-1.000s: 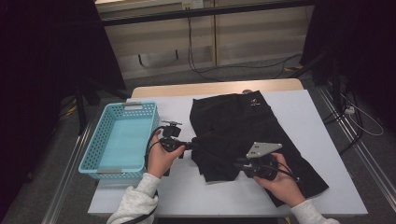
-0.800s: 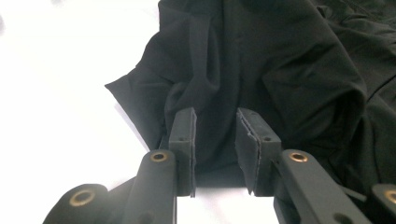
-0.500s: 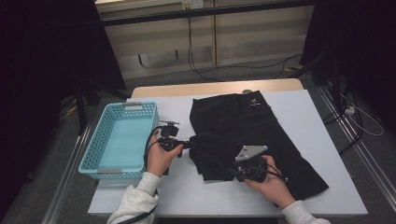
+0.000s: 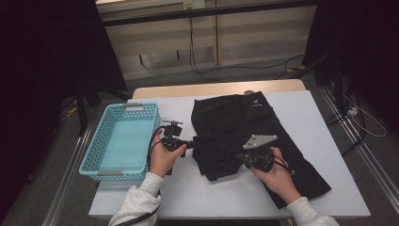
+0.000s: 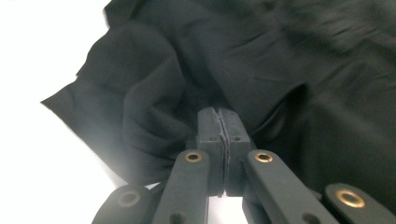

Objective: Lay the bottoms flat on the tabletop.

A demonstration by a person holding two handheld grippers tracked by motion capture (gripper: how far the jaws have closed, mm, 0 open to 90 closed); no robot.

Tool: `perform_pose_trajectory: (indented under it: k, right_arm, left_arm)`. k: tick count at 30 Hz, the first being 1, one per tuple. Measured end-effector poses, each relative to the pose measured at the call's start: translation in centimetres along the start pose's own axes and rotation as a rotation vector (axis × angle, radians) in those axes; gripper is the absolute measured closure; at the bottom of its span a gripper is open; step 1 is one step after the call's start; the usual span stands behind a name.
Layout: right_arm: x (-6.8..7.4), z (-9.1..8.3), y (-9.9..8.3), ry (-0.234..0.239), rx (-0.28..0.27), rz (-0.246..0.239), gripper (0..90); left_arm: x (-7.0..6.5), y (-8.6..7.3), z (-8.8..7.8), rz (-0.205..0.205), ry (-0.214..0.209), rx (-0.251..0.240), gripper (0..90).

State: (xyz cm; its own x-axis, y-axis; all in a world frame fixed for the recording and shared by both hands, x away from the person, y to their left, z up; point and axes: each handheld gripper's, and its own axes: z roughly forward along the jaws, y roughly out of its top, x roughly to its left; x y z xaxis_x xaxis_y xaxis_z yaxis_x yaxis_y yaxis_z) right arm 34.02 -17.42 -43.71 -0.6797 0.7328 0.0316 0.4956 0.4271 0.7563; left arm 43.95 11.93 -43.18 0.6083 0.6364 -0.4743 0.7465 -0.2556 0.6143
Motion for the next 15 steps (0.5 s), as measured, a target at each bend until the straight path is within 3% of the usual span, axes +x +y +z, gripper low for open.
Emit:
perform_pose_trajectory:
  k: [2,5,7,10,13,15]
  right_arm:
    - [-0.9,-0.2,0.1,-0.053,-0.026,0.005,88.9]
    - [-1.7,0.2,-0.3,-0.125,-0.024,0.005,88.5]
    - [-1.8,0.5,-0.5,-0.148,-0.001,-0.013,86.7]
    - [-1.6,0.7,-0.7,-0.176,0.008,0.004,74.6]
    - [-1.5,0.1,-0.7,-0.194,-0.018,0.019,64.7]
    - [-1.2,-0.5,-0.6,-0.198,-0.041,0.023,63.3]
  left_arm:
    - [0.2,0.3,0.4,0.003,0.004,-0.020,87.0]
    - [0.6,0.4,1.5,0.002,0.005,-0.016,86.6]
    - [0.7,0.3,1.9,0.014,0.017,-0.022,82.3]
    - [0.8,0.2,1.8,0.042,0.026,-0.035,67.3]
    - [0.6,0.2,1.0,0.073,0.049,-0.040,51.5]
    - [0.4,0.0,0.3,0.092,0.077,-0.055,41.4]
